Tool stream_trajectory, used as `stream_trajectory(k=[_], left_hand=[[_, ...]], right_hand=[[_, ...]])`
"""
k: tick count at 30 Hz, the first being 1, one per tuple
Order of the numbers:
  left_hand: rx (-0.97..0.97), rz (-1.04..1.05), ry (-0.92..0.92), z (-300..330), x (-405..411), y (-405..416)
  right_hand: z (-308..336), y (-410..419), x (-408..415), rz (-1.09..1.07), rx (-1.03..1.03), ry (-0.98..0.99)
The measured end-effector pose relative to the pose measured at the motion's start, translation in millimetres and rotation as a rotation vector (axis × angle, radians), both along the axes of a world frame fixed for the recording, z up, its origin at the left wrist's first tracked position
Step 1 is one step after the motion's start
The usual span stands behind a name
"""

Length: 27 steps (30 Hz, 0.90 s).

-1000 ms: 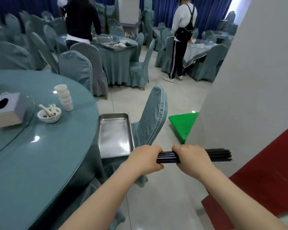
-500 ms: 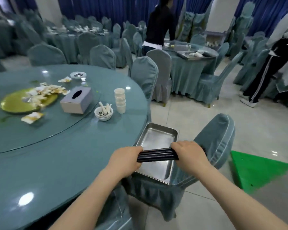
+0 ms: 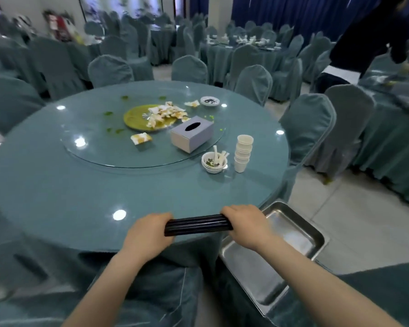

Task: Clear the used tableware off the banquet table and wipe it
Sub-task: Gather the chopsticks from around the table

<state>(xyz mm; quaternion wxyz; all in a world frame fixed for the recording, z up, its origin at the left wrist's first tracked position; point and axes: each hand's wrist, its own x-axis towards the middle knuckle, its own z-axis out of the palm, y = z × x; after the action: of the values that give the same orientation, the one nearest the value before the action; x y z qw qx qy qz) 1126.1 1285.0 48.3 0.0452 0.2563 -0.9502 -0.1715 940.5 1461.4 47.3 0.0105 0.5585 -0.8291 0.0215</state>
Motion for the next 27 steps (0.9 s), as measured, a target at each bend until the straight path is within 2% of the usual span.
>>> stream_trajectory(k=[4,11,17,27], left_hand=[[0.038,0.067,0.074,-4,4,-18],[0.129,0.143,0.087,-25,8,-65],[0.229,0.181,0.029,-48,4,-85],[0.295,0.314,-0.115,-77,-20,-107]], right_hand=[[-10,-12,-12,-0.048,-0.023,-0.055],[-46,-33,-24,-0.22,0.039,-0.086],[-80,-47,-32,-0.327,0.081,-0.181],[-123,-92,-107,-0.461,0.155,-0.311]])
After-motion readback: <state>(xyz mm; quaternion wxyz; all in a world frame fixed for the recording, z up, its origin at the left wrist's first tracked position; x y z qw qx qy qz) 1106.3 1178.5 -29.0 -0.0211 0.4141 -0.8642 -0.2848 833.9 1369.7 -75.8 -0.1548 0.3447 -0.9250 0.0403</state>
